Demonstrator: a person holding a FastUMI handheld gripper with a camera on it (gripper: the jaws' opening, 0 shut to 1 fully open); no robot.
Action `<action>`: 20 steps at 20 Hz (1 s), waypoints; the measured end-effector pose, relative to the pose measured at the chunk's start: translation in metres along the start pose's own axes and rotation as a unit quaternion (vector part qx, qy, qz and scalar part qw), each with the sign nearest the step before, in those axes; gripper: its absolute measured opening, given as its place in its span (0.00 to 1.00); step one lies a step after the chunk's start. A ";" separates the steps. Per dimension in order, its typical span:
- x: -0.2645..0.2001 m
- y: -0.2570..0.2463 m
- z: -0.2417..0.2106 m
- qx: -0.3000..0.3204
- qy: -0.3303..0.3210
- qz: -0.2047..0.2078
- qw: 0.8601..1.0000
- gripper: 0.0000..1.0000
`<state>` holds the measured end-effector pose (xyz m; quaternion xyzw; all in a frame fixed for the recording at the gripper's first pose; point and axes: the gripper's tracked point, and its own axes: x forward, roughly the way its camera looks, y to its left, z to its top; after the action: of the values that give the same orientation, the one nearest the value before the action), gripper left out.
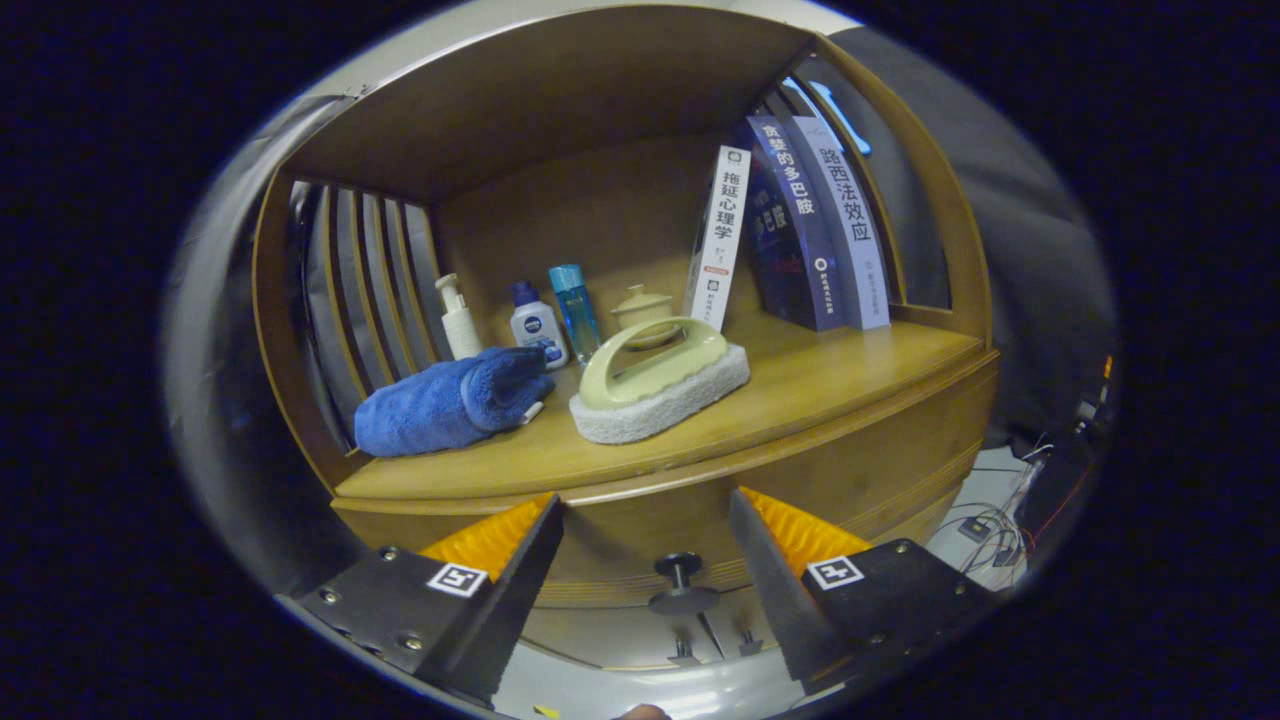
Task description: Pull open the drawer, take out the items inside it, and place them on the countertop above the cabinet.
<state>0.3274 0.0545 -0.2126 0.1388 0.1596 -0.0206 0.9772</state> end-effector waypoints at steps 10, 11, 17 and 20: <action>-0.004 0.002 0.002 -0.007 0.005 0.001 1.000 1.00; -0.007 0.004 0.008 -0.013 0.001 0.002 1.000 0.98; -0.057 0.033 0.073 -0.029 -0.069 0.038 0.997 0.98; -0.100 0.037 0.107 -0.054 -0.106 0.024 0.993 0.98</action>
<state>0.2682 0.0598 -0.0730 0.0867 0.0527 -0.0027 0.9948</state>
